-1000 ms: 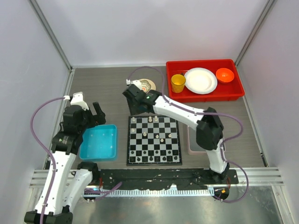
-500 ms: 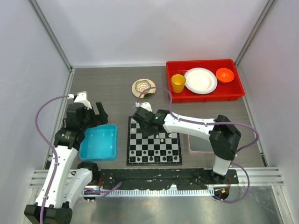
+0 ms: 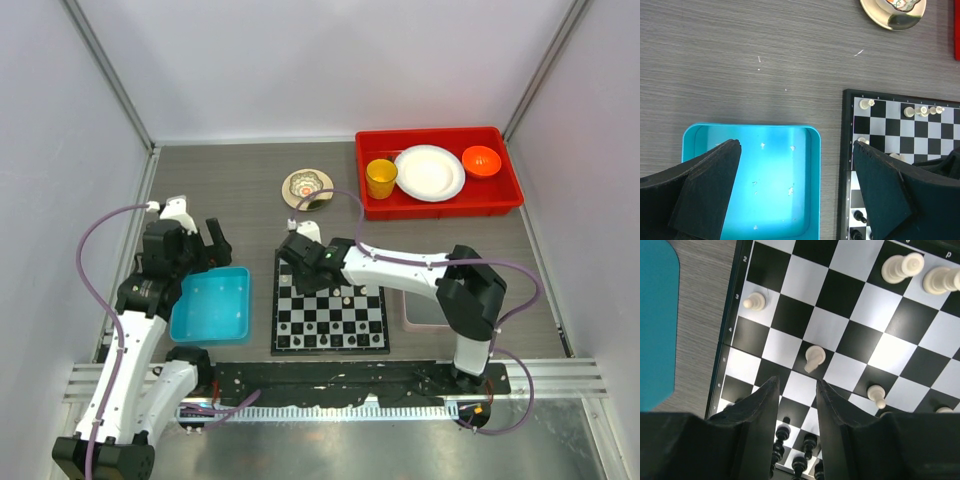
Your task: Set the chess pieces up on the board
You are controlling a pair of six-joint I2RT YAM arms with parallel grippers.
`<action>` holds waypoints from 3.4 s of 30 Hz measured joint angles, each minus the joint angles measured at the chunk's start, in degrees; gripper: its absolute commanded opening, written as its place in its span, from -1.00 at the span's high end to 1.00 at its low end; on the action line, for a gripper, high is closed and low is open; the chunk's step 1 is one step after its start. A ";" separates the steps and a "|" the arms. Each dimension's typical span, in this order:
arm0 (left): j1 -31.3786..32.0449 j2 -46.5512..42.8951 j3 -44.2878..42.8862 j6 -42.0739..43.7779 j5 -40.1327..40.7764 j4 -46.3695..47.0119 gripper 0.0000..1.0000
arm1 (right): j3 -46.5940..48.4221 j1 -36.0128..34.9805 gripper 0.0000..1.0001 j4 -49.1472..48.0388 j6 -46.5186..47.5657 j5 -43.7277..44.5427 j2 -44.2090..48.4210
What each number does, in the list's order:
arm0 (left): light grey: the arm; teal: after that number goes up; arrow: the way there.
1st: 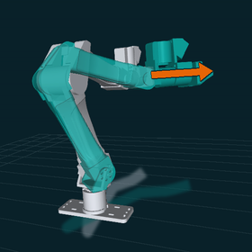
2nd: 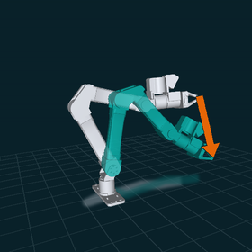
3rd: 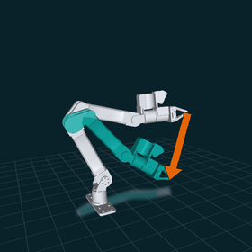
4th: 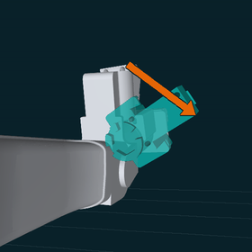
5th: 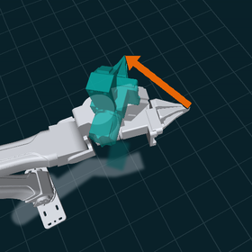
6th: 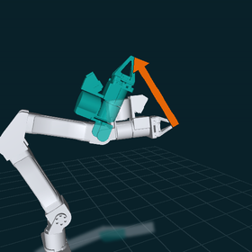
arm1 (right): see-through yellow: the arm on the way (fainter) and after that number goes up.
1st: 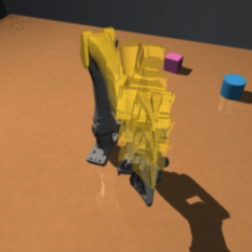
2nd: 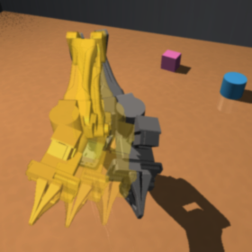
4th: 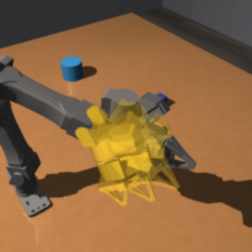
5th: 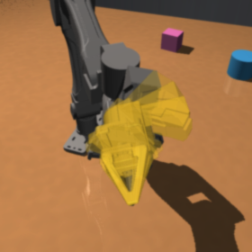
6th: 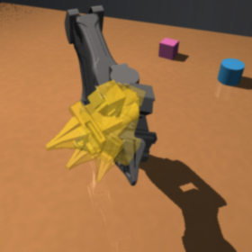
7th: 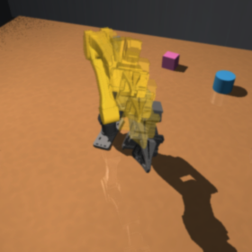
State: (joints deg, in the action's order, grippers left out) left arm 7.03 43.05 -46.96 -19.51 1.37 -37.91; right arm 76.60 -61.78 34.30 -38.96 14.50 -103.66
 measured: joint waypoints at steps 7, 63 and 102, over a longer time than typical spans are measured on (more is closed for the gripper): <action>0.00 0.00 0.00 0.00 -0.13 0.20 -0.99 | 2.84 0.00 0.17 0.61 -1.14 2.32 -3.48; 0.00 -0.04 0.09 0.02 -0.15 0.83 -0.99 | 16.37 4.70 0.99 2.58 6.88 7.72 -12.94; 0.00 -0.04 0.28 0.02 -0.15 1.03 -0.99 | 22.21 6.23 0.99 2.56 8.94 6.14 -20.02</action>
State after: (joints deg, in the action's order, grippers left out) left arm 7.03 43.00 -46.68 -19.49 1.21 -36.88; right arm 98.80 -55.55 36.86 -30.02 20.64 -123.68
